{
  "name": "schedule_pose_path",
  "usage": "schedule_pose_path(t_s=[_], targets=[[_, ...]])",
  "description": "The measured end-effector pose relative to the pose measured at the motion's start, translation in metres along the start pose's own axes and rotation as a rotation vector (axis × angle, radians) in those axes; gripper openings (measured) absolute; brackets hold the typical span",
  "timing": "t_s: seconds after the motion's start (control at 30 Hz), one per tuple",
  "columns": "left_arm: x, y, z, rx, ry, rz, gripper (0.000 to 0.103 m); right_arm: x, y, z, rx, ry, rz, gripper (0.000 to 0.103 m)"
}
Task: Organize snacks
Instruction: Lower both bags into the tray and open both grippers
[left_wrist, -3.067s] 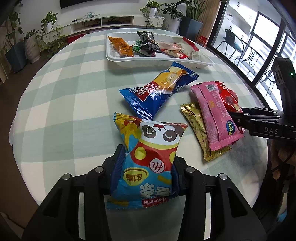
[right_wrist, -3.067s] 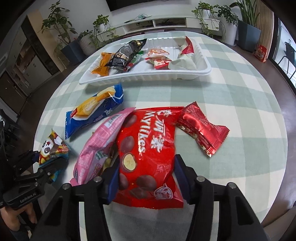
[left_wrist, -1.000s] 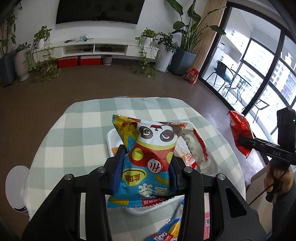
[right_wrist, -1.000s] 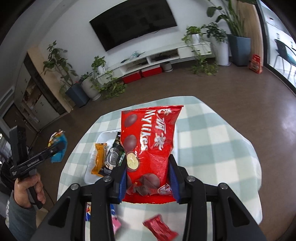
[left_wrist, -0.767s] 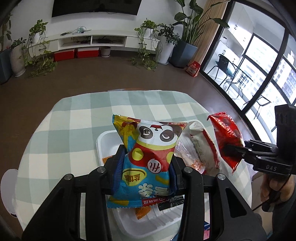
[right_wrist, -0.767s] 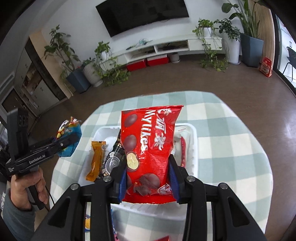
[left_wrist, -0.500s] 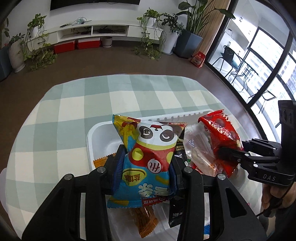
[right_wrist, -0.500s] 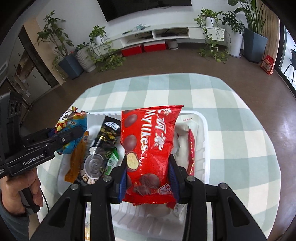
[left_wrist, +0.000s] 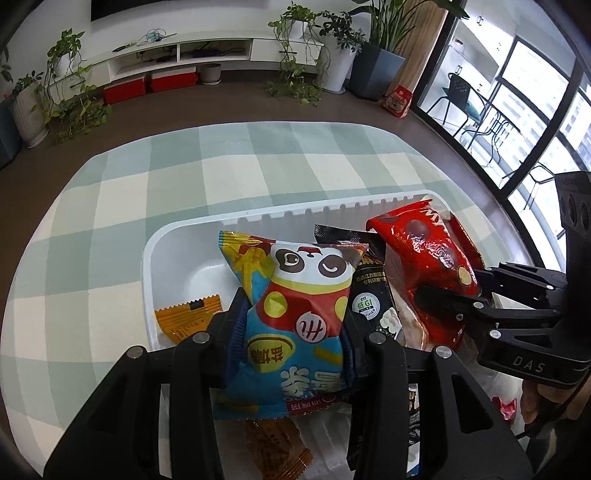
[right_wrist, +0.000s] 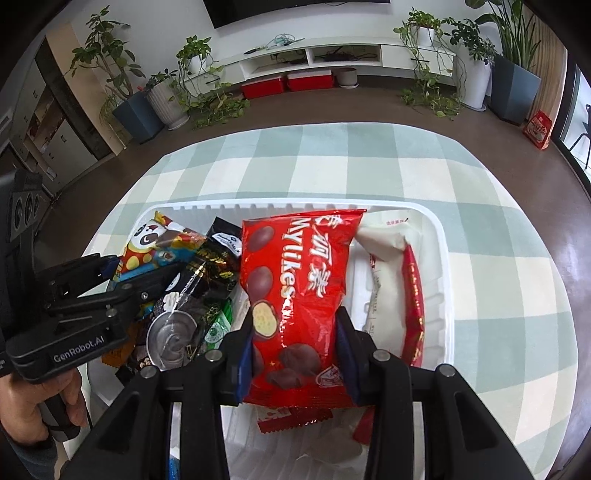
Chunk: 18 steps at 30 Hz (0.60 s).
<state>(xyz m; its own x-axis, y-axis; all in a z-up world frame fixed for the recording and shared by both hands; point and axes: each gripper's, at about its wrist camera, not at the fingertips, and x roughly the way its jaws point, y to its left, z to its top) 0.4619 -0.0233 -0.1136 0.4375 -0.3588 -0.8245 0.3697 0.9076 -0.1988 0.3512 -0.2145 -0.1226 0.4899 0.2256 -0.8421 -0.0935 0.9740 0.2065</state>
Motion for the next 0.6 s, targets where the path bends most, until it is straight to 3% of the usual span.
schedule_pose_path(t_s=[0.27,0.37,0.5,0.6], targets=[[0.007,0.001,-0.001,-0.012,0.007,-0.001,0.043,0.001,0.005,-0.002,-0.018,0.01,-0.024,0.044],[0.006,0.001,0.0,-0.01,0.002,0.012,0.05,-0.001,0.006,-0.002,-0.024,0.001,-0.029,0.045],[-0.002,0.001,0.0,-0.02,-0.024,0.02,0.063,-0.006,0.008,-0.003,-0.026,-0.021,-0.027,0.055],[-0.007,0.0,0.001,-0.018,-0.037,0.013,0.066,-0.01,0.013,-0.004,-0.045,-0.029,-0.035,0.057]])
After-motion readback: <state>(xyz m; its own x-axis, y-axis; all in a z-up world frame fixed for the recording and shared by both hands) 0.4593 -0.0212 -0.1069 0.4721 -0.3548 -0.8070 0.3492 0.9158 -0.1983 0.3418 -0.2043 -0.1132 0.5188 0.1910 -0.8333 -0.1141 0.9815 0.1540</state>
